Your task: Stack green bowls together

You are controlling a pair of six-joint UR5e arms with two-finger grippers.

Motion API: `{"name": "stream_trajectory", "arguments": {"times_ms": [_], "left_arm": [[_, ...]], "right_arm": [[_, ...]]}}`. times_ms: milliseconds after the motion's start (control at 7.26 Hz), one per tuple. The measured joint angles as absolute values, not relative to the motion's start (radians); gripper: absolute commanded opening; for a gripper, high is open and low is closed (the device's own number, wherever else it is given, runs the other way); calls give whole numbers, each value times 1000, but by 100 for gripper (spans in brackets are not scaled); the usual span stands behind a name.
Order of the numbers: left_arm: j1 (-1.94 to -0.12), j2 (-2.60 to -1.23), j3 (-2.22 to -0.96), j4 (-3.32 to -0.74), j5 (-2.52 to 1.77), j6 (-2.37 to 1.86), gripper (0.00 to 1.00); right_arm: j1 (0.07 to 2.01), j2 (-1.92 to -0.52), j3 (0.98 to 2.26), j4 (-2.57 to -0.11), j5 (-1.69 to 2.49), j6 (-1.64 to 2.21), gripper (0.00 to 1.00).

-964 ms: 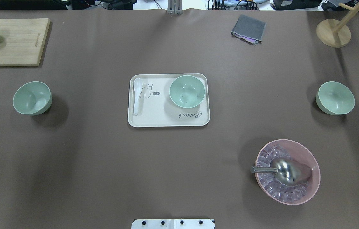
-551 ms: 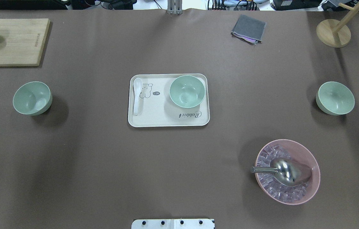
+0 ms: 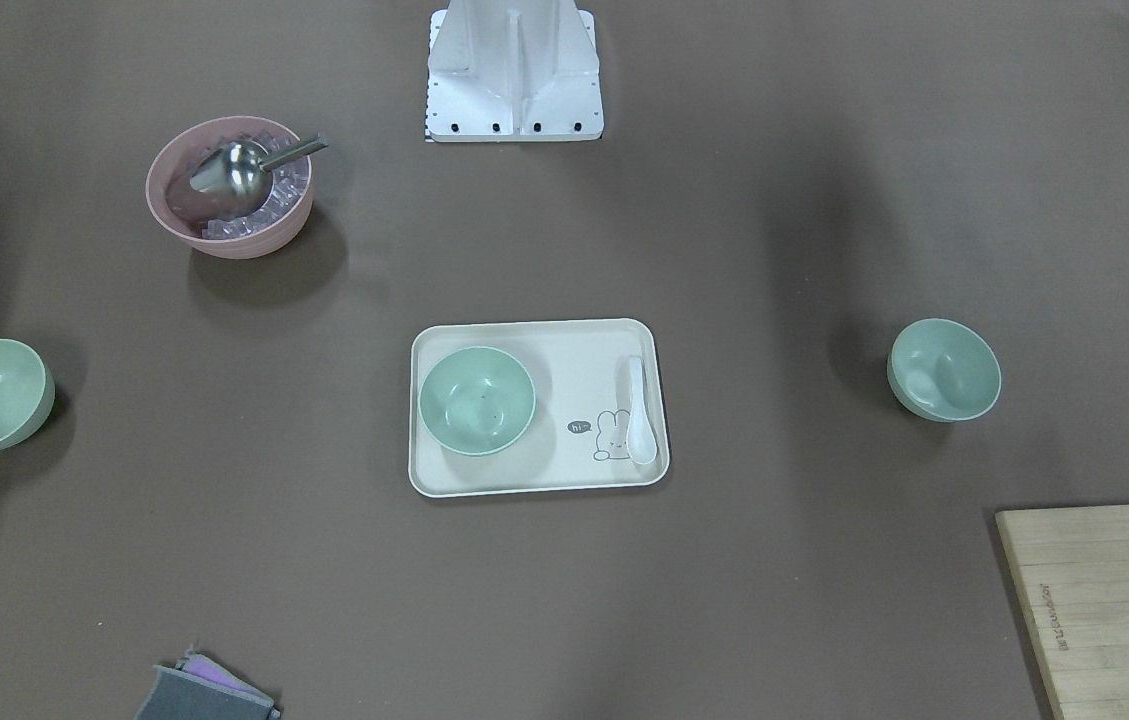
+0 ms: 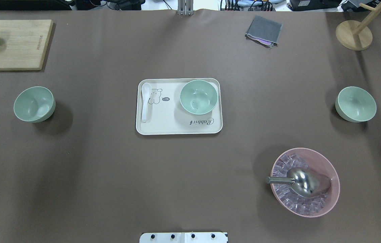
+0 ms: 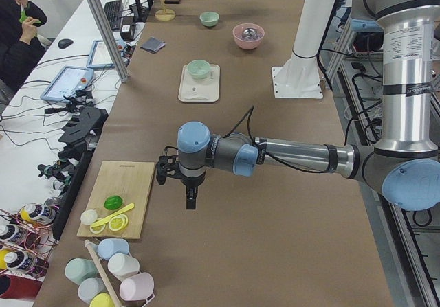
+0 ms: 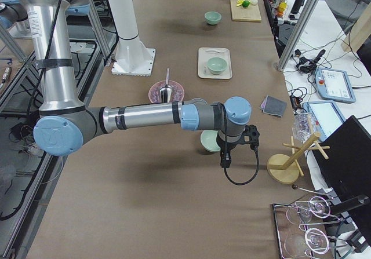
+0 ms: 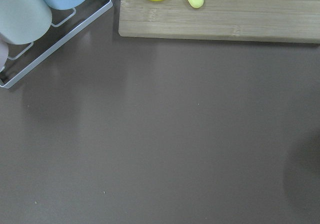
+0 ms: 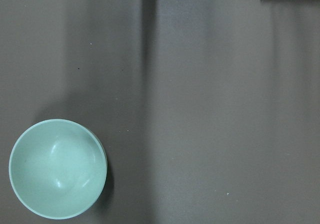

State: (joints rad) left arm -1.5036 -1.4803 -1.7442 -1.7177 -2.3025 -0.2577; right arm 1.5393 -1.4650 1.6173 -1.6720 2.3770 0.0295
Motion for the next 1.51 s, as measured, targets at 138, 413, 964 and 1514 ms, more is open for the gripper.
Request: {"name": "stream_trajectory", "arguments": {"times_ms": [138, 413, 964, 1514], "left_arm": [[-1503, -1480, -1744, -1717, -2303, -258, 98], [-1503, -1481, -1745, -1718, -2303, -258, 98], [-1433, -1578, -1749, -1724, -2306, -273, 98], [-1197, -1772, -1617, -1788, -2305, -444, 98]], "right_arm": [[1539, -1465, 1618, -1672, 2378, 30, 100], [1539, -1465, 1617, -1674, 2379, 31, 100], [1530, -1442, 1621, -1674, 2382, 77, 100], [1463, -1410, 1635, -1671, 2389, 169, 100]]}}
